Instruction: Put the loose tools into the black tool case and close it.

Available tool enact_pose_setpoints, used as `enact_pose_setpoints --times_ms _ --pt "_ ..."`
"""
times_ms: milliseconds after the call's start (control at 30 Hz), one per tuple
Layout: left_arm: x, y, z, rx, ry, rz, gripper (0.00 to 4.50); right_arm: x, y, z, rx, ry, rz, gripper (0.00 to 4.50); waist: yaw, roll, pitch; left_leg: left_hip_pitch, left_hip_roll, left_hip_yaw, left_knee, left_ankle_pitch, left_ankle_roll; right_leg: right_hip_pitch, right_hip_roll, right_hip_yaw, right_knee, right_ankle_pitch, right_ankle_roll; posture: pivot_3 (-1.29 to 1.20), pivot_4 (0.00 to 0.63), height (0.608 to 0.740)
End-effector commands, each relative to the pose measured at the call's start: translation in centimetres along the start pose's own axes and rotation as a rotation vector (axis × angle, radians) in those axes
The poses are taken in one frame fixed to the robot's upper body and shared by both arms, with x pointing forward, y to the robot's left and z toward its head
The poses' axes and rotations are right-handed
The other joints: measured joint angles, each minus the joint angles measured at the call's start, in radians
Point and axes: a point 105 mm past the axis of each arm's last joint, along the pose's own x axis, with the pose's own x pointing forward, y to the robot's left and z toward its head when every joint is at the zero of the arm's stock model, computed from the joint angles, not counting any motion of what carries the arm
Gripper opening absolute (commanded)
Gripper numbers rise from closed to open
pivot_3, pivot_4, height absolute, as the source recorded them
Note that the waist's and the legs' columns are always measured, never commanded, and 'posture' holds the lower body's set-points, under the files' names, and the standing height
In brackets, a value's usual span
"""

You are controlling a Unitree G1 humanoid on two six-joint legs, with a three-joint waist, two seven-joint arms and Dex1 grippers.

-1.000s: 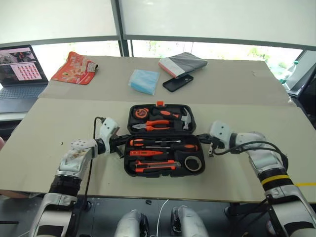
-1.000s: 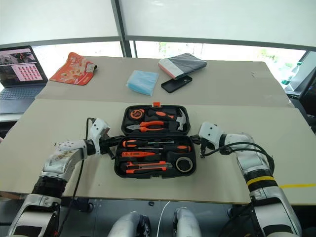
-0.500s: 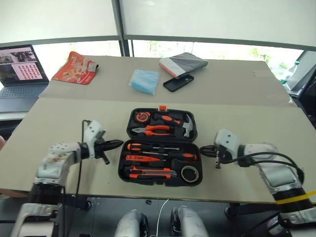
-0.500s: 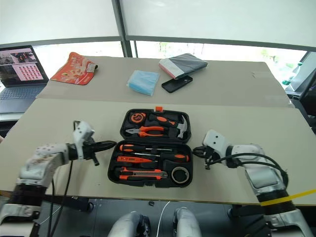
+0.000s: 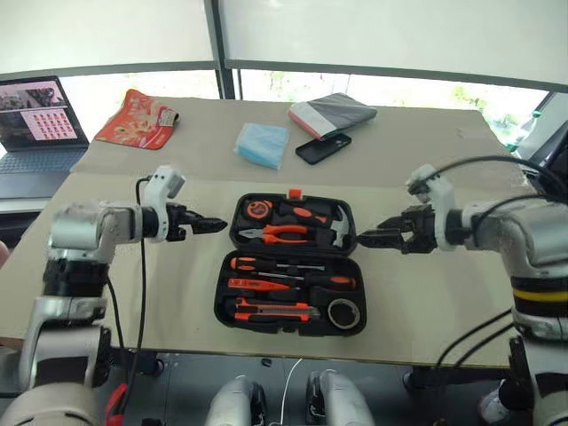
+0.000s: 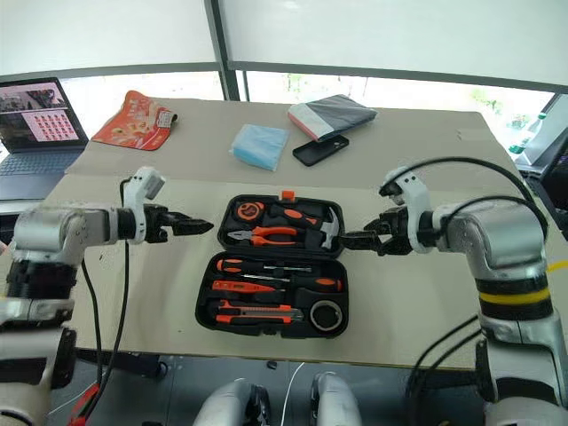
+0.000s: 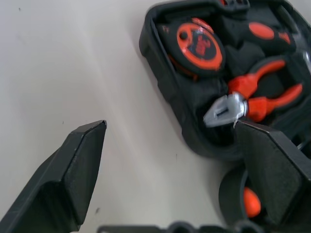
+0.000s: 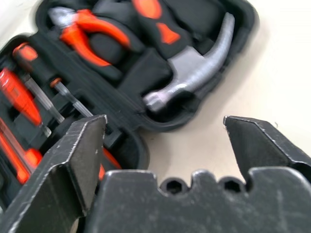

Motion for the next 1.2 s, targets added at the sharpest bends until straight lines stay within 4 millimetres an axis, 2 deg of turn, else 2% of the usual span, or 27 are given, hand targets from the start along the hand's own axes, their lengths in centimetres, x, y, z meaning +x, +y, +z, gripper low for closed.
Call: enact_pose_setpoints --times_ms 33,133,267,367,500,567,600,733,767,800,867,933,967,1000,1067,1133,1200 --pt "2.0 0.3 0.2 0.013 0.036 0.050 4.43 1.4 -1.5 1.7 0.037 -0.014 -0.086 4.50 -0.005 0.000 0.000 0.000 0.000 0.000 0.000 0.000 0.000 0.000 0.000 0.000 0.000 0.000 0.000 0.00 0.150 0.740" --pt "2.8 0.6 0.2 0.011 0.040 0.068 4.43 2.4 -2.4 2.2 0.041 -0.014 -0.135 4.50 -0.006 0.000 0.000 0.000 0.000 0.002 0.000 0.000 -0.001 0.000 0.001 0.000 0.000 0.000 0.000 0.00 0.150 0.740" --pt "3.2 0.5 0.5 0.000 0.042 0.061 4.43 3.3 -2.5 2.1 0.042 0.012 -0.135 4.50 -0.008 0.000 0.000 0.000 0.000 0.003 -0.001 0.002 -0.003 -0.001 0.002 0.001 0.000 0.000 0.000 0.00 0.150 0.740" --pt "3.2 0.3 0.3 -0.010 0.062 0.053 4.50 3.6 -2.5 1.4 0.032 0.069 -0.143 3.87 -0.010 0.000 0.000 0.000 0.000 0.003 -0.002 0.002 -0.003 -0.001 0.002 0.001 0.000 0.000 0.000 0.00 0.150 0.740" --pt "3.0 0.2 -0.1 -0.034 0.104 0.039 4.50 4.0 -2.3 0.5 0.071 0.133 -0.145 2.47 -0.011 0.000 0.000 0.000 0.000 0.003 -0.002 0.002 -0.003 -0.001 0.002 0.001 0.001 0.000 0.000 0.00 0.150 0.740" --pt "3.0 0.4 -0.7 -0.035 0.129 0.049 4.00 4.5 -2.5 0.2 0.095 0.144 -0.155 1.75 -0.011 0.000 0.000 0.001 0.000 0.003 -0.002 0.002 -0.004 -0.001 0.001 0.001 0.001 0.000 0.000 0.00 0.150 0.740" --pt "3.0 0.5 -0.9 -0.043 0.142 0.050 3.90 4.8 -2.6 0.0 0.107 0.157 -0.162 1.52 -0.011 0.000 0.000 0.001 0.000 0.003 -0.002 0.002 -0.004 -0.001 0.001 0.001 0.001 0.000 0.000 0.00 0.150 0.740" --pt "3.2 0.8 -1.4 -0.084 0.155 0.047 2.46 5.4 -2.9 -0.6 0.137 0.197 -0.174 0.13 -0.011 0.000 0.000 0.004 -0.001 0.003 0.000 0.002 -0.004 0.000 0.000 0.001 0.007 0.000 0.001 0.00 0.150 0.740" --pt "3.2 0.9 -1.4 -0.096 0.152 0.047 2.06 5.5 -2.9 -0.8 0.145 0.208 -0.174 0.00 -0.010 0.000 0.000 0.005 -0.001 0.004 0.000 0.001 -0.005 0.000 -0.001 0.002 0.008 -0.001 0.002 0.00 0.150 0.740" --pt "3.3 0.9 -1.4 -0.110 0.148 0.044 1.81 5.6 -2.8 -0.9 0.174 0.215 -0.168 0.00 -0.010 0.000 0.000 0.005 -0.001 0.004 0.000 0.001 -0.006 0.000 -0.002 0.002 0.008 -0.002 0.004 0.00 0.150 0.740" --pt "3.5 0.8 -1.2 -0.132 0.126 0.032 1.03 5.9 -2.7 -0.7 0.214 0.183 -0.148 0.00 -0.010 0.000 0.000 0.006 -0.001 0.003 0.000 0.000 -0.009 0.000 -0.007 0.002 0.010 -0.003 0.005 0.00 0.150 0.740" --pt "3.7 0.6 -0.8 -0.140 0.075 0.010 0.38 6.1 -2.6 0.4 0.211 0.090 -0.117 0.00 -0.011 0.000 -0.001 0.007 -0.001 0.003 0.000 0.000 -0.011 0.001 -0.009 0.002 0.011 -0.003 0.005 0.00 0.150 0.740" --pt "3.5 0.6 -0.5 -0.151 0.036 -0.002 0.01 6.0 -2.1 2.1 0.159 -0.023 -0.071 0.00 -0.012 0.000 -0.001 0.007 -0.001 0.003 0.000 0.000 -0.012 0.001 -0.009 0.002 0.011 -0.003 0.005 0.00 0.150 0.740" --pt "3.3 0.5 0.4 -0.131 -0.051 -0.033 0.01 5.4 -1.9 3.7 0.063 -0.134 -0.054 0.00 -0.013 0.000 -0.001 0.007 -0.001 0.003 0.000 0.000 -0.012 0.001 -0.009 0.002 0.011 -0.003 0.005 0.00 0.150 0.740" --pt "2.2 0.0 2.1 -0.093 -0.229 -0.102 0.01 4.0 -1.1 5.5 -0.126 -0.286 -0.044 0.00 -0.017 0.000 0.000 0.007 -0.001 0.003 -0.001 0.001 -0.013 0.001 -0.010 0.003 0.012 -0.003 0.005 0.00 0.150 0.740" --pt "0.9 -0.2 2.8 -0.021 -0.368 -0.133 0.01 2.8 -0.2 5.8 -0.281 -0.381 -0.038 0.00 -0.021 -0.001 0.000 0.006 -0.001 0.003 -0.002 0.001 -0.013 -0.001 -0.010 0.003 0.013 -0.003 0.005 0.00 0.150 0.740" --pt "-0.8 -0.4 2.7 0.074 -0.506 -0.157 0.01 1.7 0.8 5.1 -0.494 -0.435 -0.036 0.00 -0.023 0.000 0.001 0.002 -0.002 0.003 -0.003 0.004 -0.010 -0.006 -0.010 0.003 0.013 -0.001 0.002 0.00 0.150 0.740"
